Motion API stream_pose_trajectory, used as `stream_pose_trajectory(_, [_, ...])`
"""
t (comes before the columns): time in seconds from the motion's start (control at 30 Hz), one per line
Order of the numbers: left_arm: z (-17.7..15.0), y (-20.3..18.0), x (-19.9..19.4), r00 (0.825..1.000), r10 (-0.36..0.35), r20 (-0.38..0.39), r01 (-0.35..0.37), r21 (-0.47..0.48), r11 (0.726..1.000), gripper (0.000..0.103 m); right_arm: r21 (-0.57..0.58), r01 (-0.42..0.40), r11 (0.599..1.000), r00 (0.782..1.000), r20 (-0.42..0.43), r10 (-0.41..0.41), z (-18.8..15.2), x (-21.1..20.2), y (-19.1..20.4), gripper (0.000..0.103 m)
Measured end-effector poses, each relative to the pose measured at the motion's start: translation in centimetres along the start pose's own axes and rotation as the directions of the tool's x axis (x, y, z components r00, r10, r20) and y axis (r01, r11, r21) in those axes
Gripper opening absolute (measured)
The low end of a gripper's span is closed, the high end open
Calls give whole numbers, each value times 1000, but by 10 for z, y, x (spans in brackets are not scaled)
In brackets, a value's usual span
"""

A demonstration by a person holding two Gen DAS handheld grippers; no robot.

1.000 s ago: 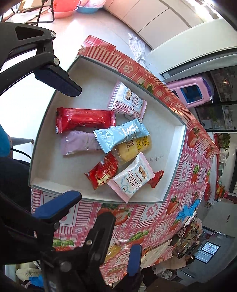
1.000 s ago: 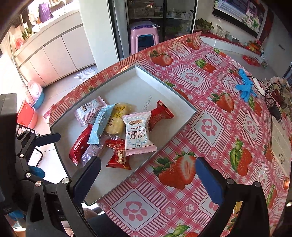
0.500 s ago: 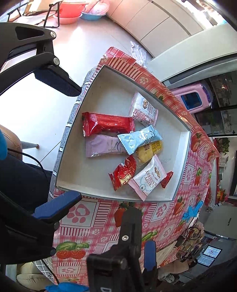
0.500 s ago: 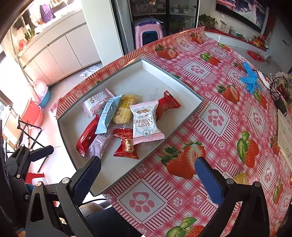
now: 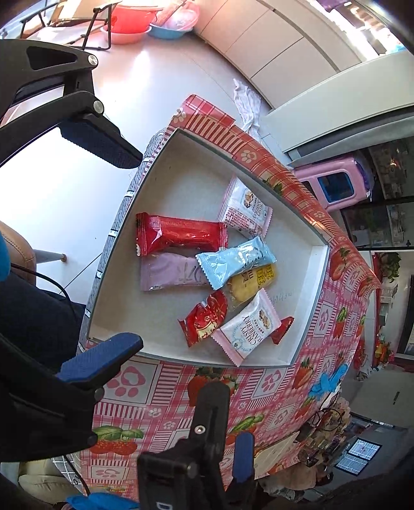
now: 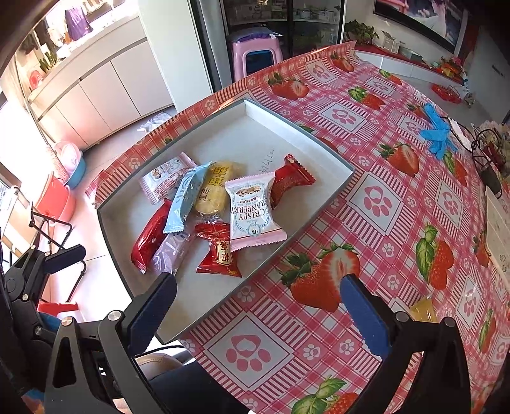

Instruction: Organize snacks

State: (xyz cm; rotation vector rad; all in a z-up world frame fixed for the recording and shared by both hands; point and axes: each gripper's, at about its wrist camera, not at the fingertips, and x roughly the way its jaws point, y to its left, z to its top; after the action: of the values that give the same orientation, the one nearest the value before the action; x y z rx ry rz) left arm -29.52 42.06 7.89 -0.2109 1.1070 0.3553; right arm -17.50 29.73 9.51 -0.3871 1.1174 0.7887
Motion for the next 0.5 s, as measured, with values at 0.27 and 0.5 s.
stream_pose_trajectory(0.27, [5, 15, 5, 999, 20, -25, -21, -48, 999, 103, 38, -35, 999, 999, -4, 35, 11, 1, 1, 103])
stream_pose_trajectory(0.5, [3, 17, 9, 999, 24, -38, -26, -51, 998, 103, 26, -35, 999, 999, -31, 36, 8, 10, 7, 103])
